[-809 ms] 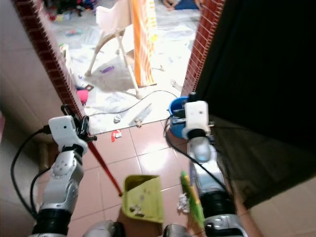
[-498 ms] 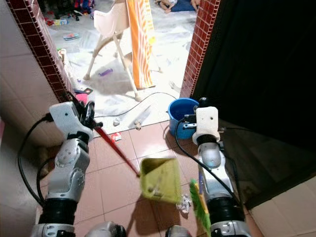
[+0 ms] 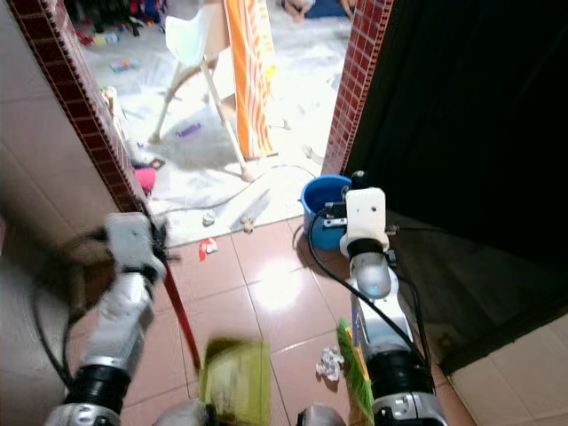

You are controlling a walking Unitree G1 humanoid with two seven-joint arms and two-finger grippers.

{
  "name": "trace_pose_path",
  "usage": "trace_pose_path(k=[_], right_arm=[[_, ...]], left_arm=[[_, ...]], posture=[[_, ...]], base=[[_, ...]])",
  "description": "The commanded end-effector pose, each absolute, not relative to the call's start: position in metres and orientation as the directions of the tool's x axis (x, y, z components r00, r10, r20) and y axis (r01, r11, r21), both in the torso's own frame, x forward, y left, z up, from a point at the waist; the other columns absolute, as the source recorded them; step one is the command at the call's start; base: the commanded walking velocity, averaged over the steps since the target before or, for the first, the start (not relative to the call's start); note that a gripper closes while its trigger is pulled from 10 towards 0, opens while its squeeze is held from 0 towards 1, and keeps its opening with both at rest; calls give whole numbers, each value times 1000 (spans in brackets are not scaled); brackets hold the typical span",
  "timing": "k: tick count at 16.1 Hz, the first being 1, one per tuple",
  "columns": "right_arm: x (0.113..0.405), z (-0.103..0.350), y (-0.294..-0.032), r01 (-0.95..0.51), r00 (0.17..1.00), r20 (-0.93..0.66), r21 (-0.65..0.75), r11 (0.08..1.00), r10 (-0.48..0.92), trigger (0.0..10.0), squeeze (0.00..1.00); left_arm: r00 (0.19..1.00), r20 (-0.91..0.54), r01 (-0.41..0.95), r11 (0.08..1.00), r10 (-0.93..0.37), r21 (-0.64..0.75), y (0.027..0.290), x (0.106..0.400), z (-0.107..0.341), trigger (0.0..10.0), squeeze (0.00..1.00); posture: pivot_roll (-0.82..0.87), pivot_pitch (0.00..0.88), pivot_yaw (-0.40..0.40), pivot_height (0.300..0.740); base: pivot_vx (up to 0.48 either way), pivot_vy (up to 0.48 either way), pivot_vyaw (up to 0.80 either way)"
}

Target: Sweep floor

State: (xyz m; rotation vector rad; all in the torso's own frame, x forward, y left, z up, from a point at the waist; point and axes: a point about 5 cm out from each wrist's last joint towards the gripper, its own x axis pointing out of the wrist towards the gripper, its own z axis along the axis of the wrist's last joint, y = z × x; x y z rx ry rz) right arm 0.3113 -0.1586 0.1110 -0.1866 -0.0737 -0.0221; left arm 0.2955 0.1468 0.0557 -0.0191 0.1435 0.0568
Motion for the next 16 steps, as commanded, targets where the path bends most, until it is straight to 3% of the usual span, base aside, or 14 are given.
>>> trace_pose_path(k=[1,7,9,12,16], right_arm=[[316,123,-160,46,993,117,-194,980,-23,10000,0],[317,121,-162,91,994,69,-111,990,-84,10000,0],[320,116,-158,71,997,-13,31,997,-71,10000,0],[323,114,-147,-60,995,-68,187,980,74,10000,0],[325,123,-141,-170,980,-56,246,954,189,10000,0]], left_arm=[[994,-111,-6,999,1,-39,130,307,62,10000,0],[981,-190,-46,999,42,-19,106,314,45,10000,0],[975,-204,-82,996,85,21,101,317,43,10000,0],[971,-214,-103,994,109,41,100,319,41,10000,0],[970,-213,-112,993,119,43,100,320,41,10000,0]], posture=[[-101,0,10,740],[-143,0,34,740],[-156,0,37,740],[-158,0,38,740],[-154,0,34,740]], base=[[0,0,0],[0,0,0],[0,0,0],[0,0,0],[0,0,0]])
